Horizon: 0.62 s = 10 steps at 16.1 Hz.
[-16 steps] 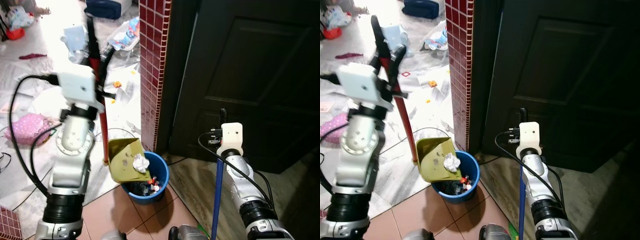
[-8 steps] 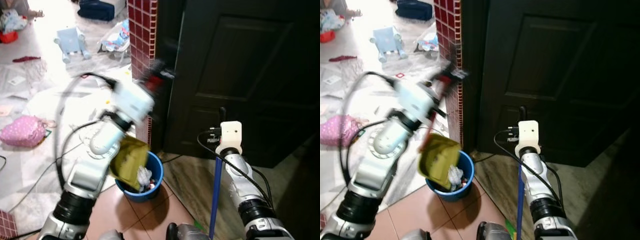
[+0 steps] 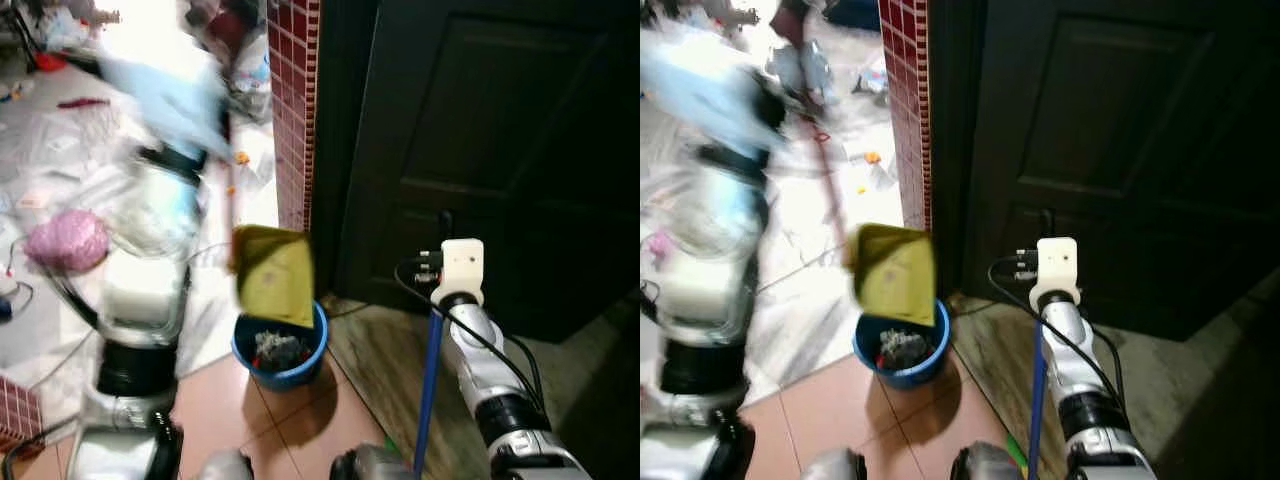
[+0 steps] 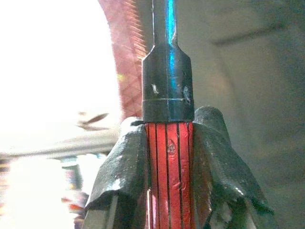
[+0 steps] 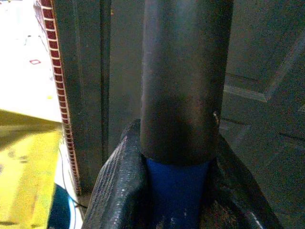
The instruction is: Sweep floor
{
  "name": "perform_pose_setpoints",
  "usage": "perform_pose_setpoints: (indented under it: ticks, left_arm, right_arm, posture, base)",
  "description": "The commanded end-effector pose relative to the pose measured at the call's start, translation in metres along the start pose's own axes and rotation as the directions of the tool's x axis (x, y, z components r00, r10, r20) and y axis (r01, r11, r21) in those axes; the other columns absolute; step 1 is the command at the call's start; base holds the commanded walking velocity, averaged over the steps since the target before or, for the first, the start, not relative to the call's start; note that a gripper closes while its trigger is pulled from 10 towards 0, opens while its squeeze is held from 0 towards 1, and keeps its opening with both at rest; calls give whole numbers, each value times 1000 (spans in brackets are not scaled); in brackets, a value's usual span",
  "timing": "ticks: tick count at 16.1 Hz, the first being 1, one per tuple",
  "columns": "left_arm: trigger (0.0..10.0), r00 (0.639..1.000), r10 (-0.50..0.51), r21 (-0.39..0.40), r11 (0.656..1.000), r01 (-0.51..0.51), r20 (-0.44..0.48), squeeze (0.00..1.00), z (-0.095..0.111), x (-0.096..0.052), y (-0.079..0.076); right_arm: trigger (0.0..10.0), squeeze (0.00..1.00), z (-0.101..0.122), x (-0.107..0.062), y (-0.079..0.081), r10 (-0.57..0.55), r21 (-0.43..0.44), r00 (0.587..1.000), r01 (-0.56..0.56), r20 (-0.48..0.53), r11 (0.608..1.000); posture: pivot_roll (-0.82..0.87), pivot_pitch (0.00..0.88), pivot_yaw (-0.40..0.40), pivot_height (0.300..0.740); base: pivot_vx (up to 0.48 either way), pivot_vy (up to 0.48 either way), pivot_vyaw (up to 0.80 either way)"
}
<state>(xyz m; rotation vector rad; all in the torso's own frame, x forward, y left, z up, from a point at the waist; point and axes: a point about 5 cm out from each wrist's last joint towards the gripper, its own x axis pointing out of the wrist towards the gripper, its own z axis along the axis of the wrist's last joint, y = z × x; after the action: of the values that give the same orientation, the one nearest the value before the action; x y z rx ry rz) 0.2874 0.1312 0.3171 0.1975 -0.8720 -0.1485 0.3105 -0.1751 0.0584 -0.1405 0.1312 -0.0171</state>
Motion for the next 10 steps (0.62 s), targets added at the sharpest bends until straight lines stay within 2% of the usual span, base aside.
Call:
perform_pose_setpoints:
  ticks: [1, 3, 4, 6, 10]
  left_arm:
    - [10000, 996, 55, 83, 995, -61, 76, 0, 17, 6, 14]
    - [10000, 993, 122, 152, 981, -122, 6, 0, 0, -2, 27]
    - [10000, 991, 133, 167, 977, -130, -8, 0, -3, -4, 29]
    - [10000, 967, 224, 272, 945, -184, -124, 0, -28, -30, 44]
    - [10000, 920, 285, 323, 927, -193, -269, 0, -59, -64, 50]
  right_arm:
    - [10000, 0, 7, 3, 1, 15, -35, 999, -14, 36, 999]
    - [10000, 0, 7, 4, 5, 21, -29, 999, -20, 36, 999]
    - [10000, 0, 7, 4, 6, 21, -28, 999, -20, 36, 999]
    - [10000, 0, 4, 3, 4, 8, -19, 999, -7, 37, 1000]
    - [10000, 0, 3, 3, 8, 13, -16, 999, -13, 36, 1000]
  posture:
    - [-20, 0, -46, 740]
    - [-14, 0, -46, 740]
    - [-13, 0, -48, 740]
    - [-11, 0, -50, 740]
    - [0, 0, -39, 740]
  base:
    - [0, 0, 0]
    - [0, 0, 0]
    - [0, 0, 0]
    - [0, 0, 0]
    - [0, 0, 0]
